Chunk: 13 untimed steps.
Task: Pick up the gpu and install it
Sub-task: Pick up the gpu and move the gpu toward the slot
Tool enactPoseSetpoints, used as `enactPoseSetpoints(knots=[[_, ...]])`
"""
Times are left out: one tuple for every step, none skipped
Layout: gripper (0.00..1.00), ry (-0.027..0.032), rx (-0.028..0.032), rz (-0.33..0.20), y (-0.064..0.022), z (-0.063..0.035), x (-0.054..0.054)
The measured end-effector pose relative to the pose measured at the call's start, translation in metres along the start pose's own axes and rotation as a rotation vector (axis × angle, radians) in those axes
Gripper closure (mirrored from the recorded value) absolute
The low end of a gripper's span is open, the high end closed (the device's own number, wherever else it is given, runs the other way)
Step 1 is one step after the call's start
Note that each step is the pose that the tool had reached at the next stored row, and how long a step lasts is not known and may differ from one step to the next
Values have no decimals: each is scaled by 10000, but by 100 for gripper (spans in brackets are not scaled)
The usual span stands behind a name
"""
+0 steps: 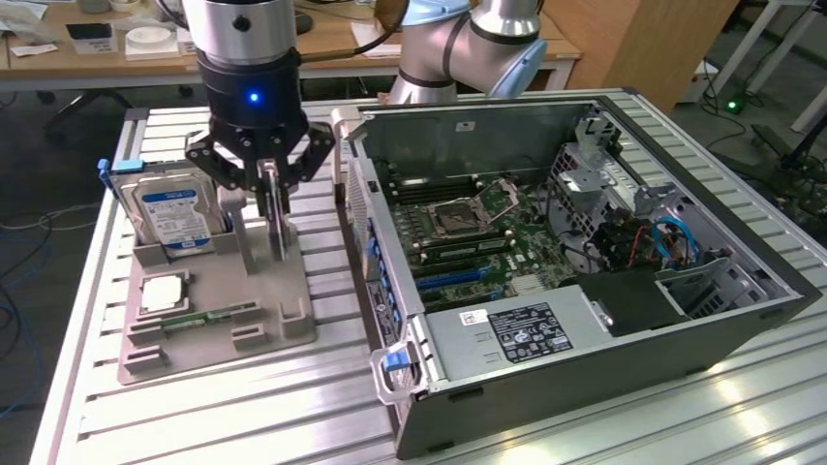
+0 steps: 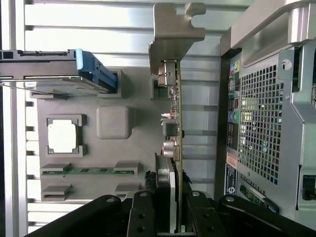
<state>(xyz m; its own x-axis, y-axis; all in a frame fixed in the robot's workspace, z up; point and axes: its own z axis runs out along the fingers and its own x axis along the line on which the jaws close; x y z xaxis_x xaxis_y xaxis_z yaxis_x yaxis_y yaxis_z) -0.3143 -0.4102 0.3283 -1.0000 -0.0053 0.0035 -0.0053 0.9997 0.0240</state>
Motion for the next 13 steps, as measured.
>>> enactPoseSetpoints(knots=[[72, 2, 0, 0, 0, -12, 0], [72, 2, 0, 0, 1, -25, 0], [72, 2, 0, 0, 1, -35, 0], [72, 0, 0, 1, 1, -45, 0], [72, 1, 1, 1, 1, -57, 0], [72, 1, 0, 0, 1, -68, 0], [72, 0, 0, 0, 2, -80, 0], [72, 1, 0, 0, 2, -92, 0], [72, 1, 0, 0, 2, -103, 0], [72, 1, 0, 0, 3, -118, 0], [72, 1, 0, 1, 3, -134, 1], [72, 2, 1, 0, 3, -151, 1], [72, 1, 1, 0, 4, -169, 1]])
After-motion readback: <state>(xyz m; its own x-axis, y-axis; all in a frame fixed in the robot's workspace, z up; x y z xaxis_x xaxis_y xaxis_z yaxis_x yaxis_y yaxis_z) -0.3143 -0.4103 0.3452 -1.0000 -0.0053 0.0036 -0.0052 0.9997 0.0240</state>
